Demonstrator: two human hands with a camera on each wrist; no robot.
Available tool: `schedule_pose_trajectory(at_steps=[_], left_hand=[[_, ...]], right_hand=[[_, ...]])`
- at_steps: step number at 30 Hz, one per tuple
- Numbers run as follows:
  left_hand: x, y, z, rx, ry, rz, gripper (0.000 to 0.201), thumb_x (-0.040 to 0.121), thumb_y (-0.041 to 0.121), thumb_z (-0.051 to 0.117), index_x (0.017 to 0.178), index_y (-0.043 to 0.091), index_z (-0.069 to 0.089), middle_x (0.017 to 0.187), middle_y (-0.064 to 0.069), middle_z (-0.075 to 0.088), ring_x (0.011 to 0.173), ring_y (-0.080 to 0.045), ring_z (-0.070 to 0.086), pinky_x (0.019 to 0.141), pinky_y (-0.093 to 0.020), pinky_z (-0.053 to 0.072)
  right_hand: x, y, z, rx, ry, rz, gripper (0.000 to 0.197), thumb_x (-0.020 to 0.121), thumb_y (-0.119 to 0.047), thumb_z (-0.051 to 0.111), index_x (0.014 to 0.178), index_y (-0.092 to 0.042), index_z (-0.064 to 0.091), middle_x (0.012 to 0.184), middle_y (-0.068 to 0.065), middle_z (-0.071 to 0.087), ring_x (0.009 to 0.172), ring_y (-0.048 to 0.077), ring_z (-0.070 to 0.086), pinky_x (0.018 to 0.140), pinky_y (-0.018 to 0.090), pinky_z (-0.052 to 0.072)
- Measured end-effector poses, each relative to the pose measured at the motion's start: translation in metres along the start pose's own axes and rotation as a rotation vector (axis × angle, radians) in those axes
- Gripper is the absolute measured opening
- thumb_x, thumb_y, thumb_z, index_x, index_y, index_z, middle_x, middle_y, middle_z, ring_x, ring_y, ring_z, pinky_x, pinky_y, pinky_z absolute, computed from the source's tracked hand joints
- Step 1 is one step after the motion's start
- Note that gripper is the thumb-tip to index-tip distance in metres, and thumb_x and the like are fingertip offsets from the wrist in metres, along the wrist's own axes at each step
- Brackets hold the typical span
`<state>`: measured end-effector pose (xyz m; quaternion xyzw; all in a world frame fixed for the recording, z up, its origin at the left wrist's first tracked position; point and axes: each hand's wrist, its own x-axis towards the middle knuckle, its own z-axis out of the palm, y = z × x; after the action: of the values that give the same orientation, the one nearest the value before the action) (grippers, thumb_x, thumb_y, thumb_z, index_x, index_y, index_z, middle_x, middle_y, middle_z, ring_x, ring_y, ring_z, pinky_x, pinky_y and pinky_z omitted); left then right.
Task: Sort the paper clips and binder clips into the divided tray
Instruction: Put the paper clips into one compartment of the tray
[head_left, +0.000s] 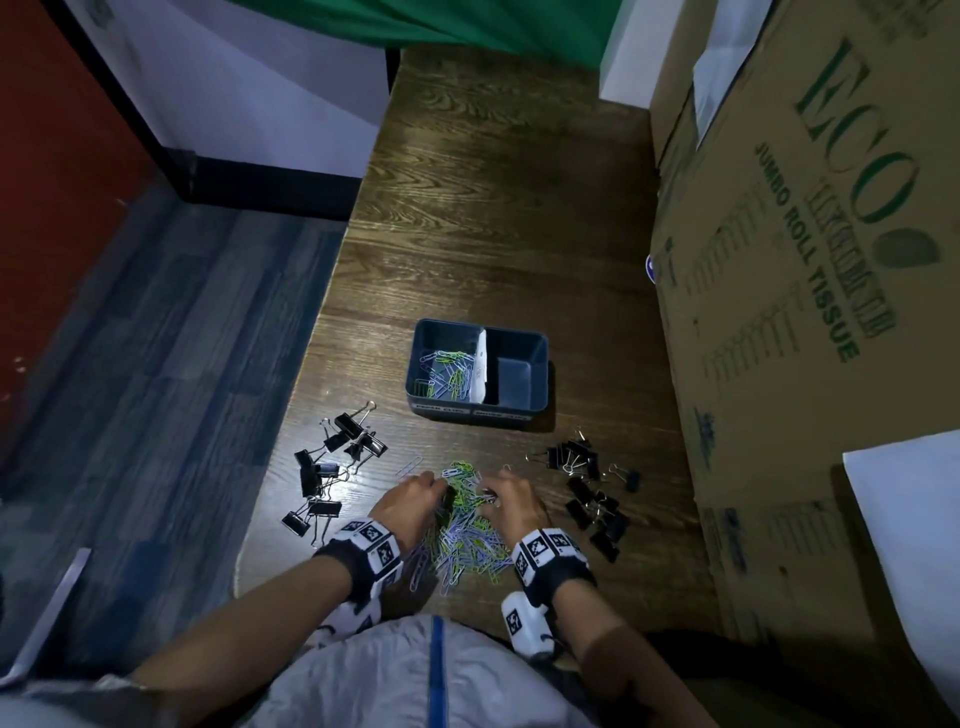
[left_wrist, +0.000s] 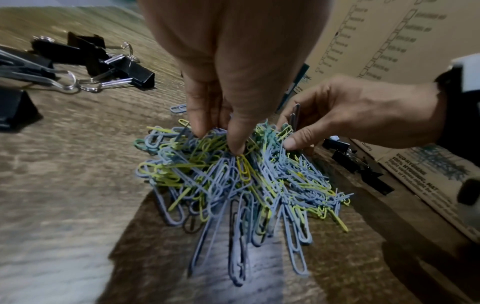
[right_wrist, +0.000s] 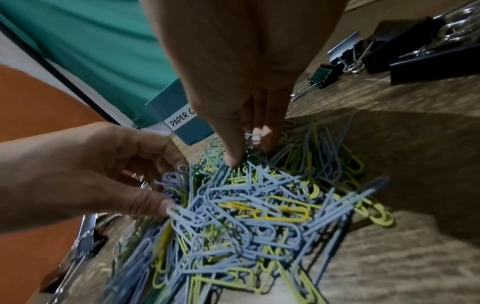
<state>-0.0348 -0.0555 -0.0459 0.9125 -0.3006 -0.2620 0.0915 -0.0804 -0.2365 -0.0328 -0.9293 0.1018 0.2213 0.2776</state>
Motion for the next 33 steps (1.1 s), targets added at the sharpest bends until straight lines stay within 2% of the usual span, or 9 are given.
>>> schedule_pose_trajectory(at_steps=[4, 6, 13, 19, 22, 24, 28, 31, 33], left_hand=[[-0.005, -0.003, -0.008, -0.125, 0.019, -0.025, 0.025, 0.087, -0.002, 0.059, 0.105, 0.015, 0.062, 0.099, -0.002, 0.061, 0.078, -0.016, 0.060, 0.067, -0.019, 0.051], [-0.007, -0.008, -0.011, -0.186, 0.041, -0.047, 0.024, 0.086, -0.004, 0.061, 0.095, 0.019, 0.062, 0.093, 0.003, 0.060, 0.076, -0.011, 0.059, 0.065, -0.018, 0.051], [-0.018, -0.011, -0.053, -0.357, 0.211, 0.000, 0.023, 0.078, -0.005, 0.070, 0.084, 0.017, 0.068, 0.073, 0.013, 0.058, 0.066, 0.003, 0.058, 0.056, -0.006, 0.044], [-0.014, -0.004, -0.124, -0.451, 0.372, -0.012, 0.008, 0.085, 0.011, 0.070, 0.083, 0.018, 0.068, 0.075, 0.006, 0.064, 0.071, 0.002, 0.061, 0.062, -0.008, 0.047], [-0.004, 0.003, -0.162, -0.484, 0.418, -0.034, 0.003, 0.087, 0.015, 0.066, 0.088, 0.018, 0.067, 0.078, 0.006, 0.064, 0.073, 0.000, 0.062, 0.063, -0.010, 0.050], [0.009, 0.005, -0.182, -0.487, 0.459, -0.032, 0.004, 0.086, 0.014, 0.067, 0.089, 0.017, 0.067, 0.077, 0.006, 0.064, 0.073, 0.000, 0.062, 0.061, -0.010, 0.049], [0.044, 0.007, -0.202, -0.512, 0.506, -0.066, 0.007, 0.083, 0.012, 0.072, 0.088, 0.017, 0.069, 0.080, 0.005, 0.067, 0.074, -0.005, 0.064, 0.064, -0.016, 0.053], [0.061, 0.004, -0.195, -0.473, 0.479, -0.089, 0.015, 0.083, 0.007, 0.071, 0.093, 0.018, 0.070, 0.084, 0.003, 0.070, 0.078, -0.008, 0.065, 0.077, -0.027, 0.057], [0.060, 0.000, -0.180, -0.406, 0.497, -0.119, 0.019, 0.084, 0.006, 0.068, 0.097, 0.020, 0.070, 0.087, 0.003, 0.071, 0.077, -0.009, 0.065, 0.076, -0.029, 0.056]], right_hand=[[-0.001, -0.001, -0.013, 0.015, 0.001, 0.030, 0.029, 0.087, -0.012, 0.074, 0.115, -0.015, 0.072, 0.116, 0.009, 0.071, 0.095, 0.022, 0.069, 0.085, 0.028, 0.055], [-0.001, -0.002, -0.022, 0.007, -0.003, 0.019, 0.026, 0.089, -0.011, 0.072, 0.115, -0.012, 0.072, 0.115, 0.010, 0.072, 0.097, 0.022, 0.070, 0.082, 0.021, 0.050], [-0.007, -0.011, -0.055, 0.013, 0.052, -0.009, 0.016, 0.089, -0.010, 0.072, 0.103, -0.015, 0.077, 0.101, 0.004, 0.076, 0.084, 0.016, 0.071, 0.076, 0.023, 0.056], [-0.016, -0.019, -0.081, 0.091, 0.093, -0.062, 0.016, 0.084, -0.011, 0.077, 0.100, -0.011, 0.077, 0.103, 0.005, 0.076, 0.083, 0.013, 0.070, 0.077, 0.021, 0.057], [-0.022, -0.025, -0.097, 0.134, 0.134, -0.100, 0.015, 0.085, -0.010, 0.076, 0.099, -0.011, 0.077, 0.105, 0.005, 0.075, 0.073, 0.006, 0.066, 0.060, 0.005, 0.047], [-0.024, -0.031, -0.107, 0.163, 0.149, -0.111, 0.014, 0.085, -0.010, 0.075, 0.098, -0.014, 0.077, 0.105, 0.002, 0.074, 0.071, 0.002, 0.064, 0.056, 0.006, 0.046], [-0.024, -0.048, -0.130, 0.153, 0.195, -0.132, 0.014, 0.084, -0.013, 0.076, 0.098, -0.018, 0.077, 0.108, 0.002, 0.074, 0.095, 0.011, 0.067, 0.084, 0.018, 0.051], [-0.022, -0.064, -0.155, 0.155, 0.208, -0.174, 0.013, 0.085, -0.014, 0.076, 0.097, -0.019, 0.078, 0.107, 0.002, 0.073, 0.096, 0.011, 0.065, 0.081, 0.022, 0.051], [-0.017, -0.078, -0.172, 0.155, 0.237, -0.208, 0.013, 0.086, -0.014, 0.076, 0.098, -0.019, 0.079, 0.106, 0.000, 0.073, 0.094, 0.005, 0.060, 0.082, 0.022, 0.048]])
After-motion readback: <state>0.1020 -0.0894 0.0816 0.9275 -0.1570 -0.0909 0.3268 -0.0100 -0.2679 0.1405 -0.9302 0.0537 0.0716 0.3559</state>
